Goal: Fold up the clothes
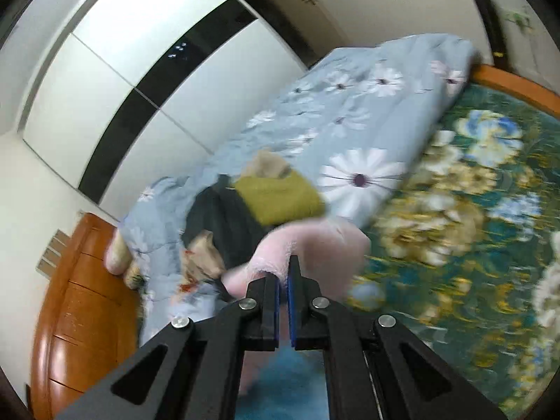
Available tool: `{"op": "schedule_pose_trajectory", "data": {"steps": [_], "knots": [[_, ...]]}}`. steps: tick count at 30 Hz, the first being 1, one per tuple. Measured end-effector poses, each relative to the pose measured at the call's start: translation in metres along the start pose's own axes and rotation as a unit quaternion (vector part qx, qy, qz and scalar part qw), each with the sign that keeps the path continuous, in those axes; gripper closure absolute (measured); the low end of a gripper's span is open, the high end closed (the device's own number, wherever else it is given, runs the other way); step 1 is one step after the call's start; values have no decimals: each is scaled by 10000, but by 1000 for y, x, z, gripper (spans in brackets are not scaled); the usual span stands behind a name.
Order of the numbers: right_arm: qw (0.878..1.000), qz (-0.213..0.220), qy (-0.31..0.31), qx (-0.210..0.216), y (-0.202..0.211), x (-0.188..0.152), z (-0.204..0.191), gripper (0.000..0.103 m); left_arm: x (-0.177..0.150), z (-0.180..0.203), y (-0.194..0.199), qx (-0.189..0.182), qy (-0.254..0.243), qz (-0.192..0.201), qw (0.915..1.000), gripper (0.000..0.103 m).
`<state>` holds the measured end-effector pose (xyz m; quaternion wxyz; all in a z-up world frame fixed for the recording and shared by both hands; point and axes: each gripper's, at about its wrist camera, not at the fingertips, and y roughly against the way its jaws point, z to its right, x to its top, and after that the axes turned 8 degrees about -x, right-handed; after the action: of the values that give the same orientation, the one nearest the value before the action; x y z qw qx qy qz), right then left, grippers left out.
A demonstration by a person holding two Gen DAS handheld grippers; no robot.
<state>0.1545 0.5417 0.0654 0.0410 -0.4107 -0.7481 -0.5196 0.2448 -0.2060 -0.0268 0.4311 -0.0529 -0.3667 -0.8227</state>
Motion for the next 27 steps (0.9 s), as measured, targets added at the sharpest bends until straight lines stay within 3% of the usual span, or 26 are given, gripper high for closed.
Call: {"op": "schedule_pose_trajectory", "data": {"steps": [2,5,8,10,17,21,26,27], "knots": [[9982,-452,-185,-347,-19,-26,39,99,-33,-21,-18,383,39,-565,9977,93],[9851,-1291,-788,-822,-60,-77,109,99,-83,-61,-34,1023,360,-1285,9858,93],[9666,-1818,-1464,-1058,-78,-118,168,99,-122,-92,-33,1347,748,-1659,9740,93],[9613,-1934,-1619,-1110,-79,-131,187,99,-137,-101,-29,1535,691,-1753,9700,93],[9643,-2080,-1288,-1014,-74,-143,193,99,-158,-104,-17,1760,298,-1862,9662,93],[9660,-2187,-944,-1004,-75,-146,189,98,-164,-108,-18,1862,404,-1905,9630,93],[9703,-1946,-96,-1434,-65,-136,170,98,-145,-80,-20,1813,151,-1784,9670,86],[9717,-1848,37,-1471,-64,-132,164,91,-140,-77,-20,1848,198,-1744,9670,81]]}}
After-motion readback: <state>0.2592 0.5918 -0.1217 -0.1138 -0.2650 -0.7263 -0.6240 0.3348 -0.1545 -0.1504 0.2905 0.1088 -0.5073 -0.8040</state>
